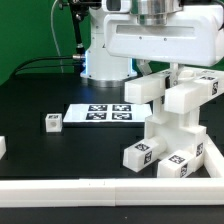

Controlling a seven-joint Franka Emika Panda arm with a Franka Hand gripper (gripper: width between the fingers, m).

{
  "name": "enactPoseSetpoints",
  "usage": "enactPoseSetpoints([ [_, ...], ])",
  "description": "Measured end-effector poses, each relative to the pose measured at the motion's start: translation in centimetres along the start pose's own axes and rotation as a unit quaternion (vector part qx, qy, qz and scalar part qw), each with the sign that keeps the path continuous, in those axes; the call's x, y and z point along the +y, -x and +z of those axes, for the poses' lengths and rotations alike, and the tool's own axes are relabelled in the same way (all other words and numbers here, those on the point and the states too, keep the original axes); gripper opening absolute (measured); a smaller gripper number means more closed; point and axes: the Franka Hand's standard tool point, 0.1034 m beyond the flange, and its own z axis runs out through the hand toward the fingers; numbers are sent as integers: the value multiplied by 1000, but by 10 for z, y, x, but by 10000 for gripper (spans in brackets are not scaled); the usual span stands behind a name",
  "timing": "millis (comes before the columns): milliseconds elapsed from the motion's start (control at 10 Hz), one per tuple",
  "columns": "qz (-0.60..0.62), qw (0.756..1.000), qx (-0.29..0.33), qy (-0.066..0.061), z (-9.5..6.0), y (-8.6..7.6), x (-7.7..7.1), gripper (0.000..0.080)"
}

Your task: Assemble chair

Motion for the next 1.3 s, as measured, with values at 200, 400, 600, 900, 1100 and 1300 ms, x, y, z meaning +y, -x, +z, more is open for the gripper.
enactPoseSetpoints([
  [200,-2,1000,2,-1,0,-1,0,285],
  [400,-8,1000,3,-1,0,-2,1,285],
  [600,-24,1000,3,-1,-1,-6,4,285],
  [900,-6,1000,-16,-15,-2,-16,17,285],
  [1100,-8,1000,-15,-15,-2,-15,16,285],
  [1300,-7,1000,-19,-15,-5,-9,15,285],
])
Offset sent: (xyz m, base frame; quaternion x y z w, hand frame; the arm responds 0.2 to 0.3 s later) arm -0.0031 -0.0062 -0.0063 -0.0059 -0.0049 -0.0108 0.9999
